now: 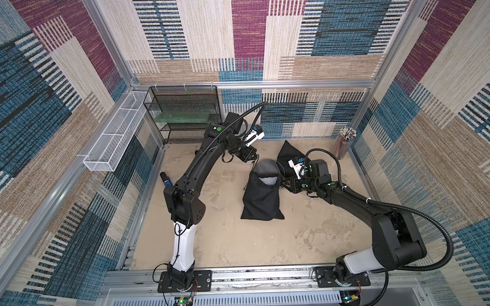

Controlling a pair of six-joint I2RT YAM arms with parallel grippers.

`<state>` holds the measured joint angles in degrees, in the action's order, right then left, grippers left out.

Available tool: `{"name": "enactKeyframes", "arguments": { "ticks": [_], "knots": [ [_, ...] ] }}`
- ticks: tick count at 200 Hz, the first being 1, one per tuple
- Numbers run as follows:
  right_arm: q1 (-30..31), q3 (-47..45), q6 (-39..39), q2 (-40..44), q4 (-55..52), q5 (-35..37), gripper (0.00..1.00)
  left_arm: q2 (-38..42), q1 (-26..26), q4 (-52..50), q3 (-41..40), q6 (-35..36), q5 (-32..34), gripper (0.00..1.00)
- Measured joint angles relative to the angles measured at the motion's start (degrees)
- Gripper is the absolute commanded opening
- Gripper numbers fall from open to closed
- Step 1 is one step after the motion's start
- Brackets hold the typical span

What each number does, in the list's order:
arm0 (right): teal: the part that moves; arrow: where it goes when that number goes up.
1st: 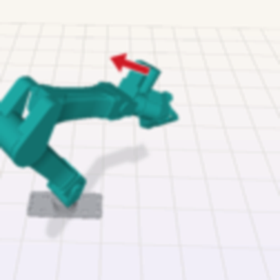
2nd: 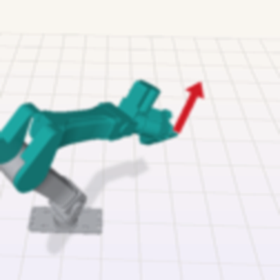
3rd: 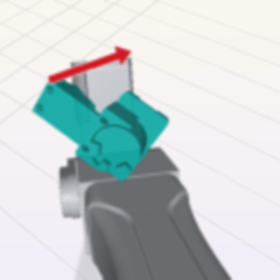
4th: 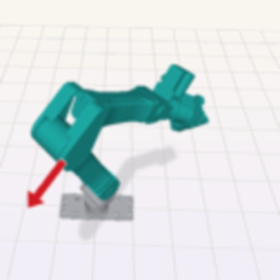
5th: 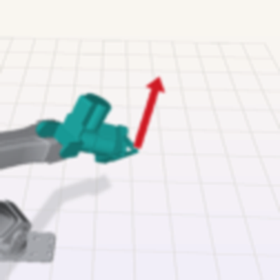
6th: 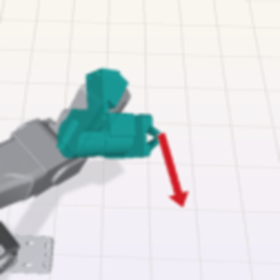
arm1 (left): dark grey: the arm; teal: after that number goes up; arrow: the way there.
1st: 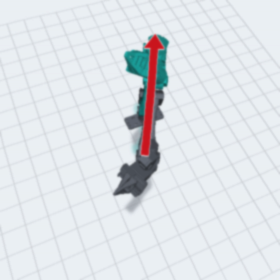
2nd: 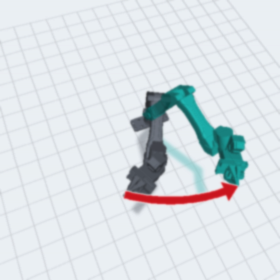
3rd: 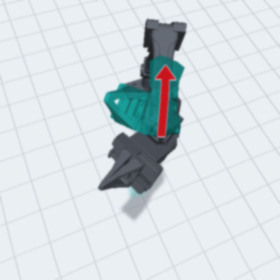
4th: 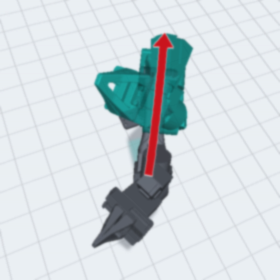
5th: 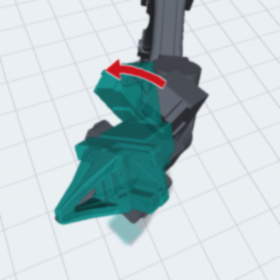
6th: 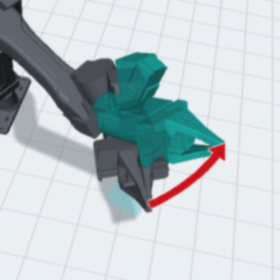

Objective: Pack away hair dryers
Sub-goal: Pull the drawstrings on both sides of the drawstring bag.

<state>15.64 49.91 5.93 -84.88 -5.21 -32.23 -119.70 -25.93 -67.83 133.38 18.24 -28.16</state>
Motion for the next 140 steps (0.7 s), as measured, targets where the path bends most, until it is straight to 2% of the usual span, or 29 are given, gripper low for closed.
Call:
{"name": "enactKeyframes", "arguments": {
  "ticks": [10, 36, 140],
  "knots": [
    [0.0, 0.22, -0.24, -0.15, -0.24, -0.35, 0.12, 0.0, 0.0, 0.0, 0.0, 0.15, 0.09, 0.0],
    [-0.02, 0.0, -0.46, 0.07, -0.74, -0.2, 0.0, 0.02, 0.02, 0.0, -0.07, 0.42, 0.68, 0.0],
    [0.07, -2.73, 1.81, 5.03, -1.95, 9.09, 0.0, 3.8, 0.31, -0.17, -3.21, 2.27, 1.53, 0.0]
  ]
}}
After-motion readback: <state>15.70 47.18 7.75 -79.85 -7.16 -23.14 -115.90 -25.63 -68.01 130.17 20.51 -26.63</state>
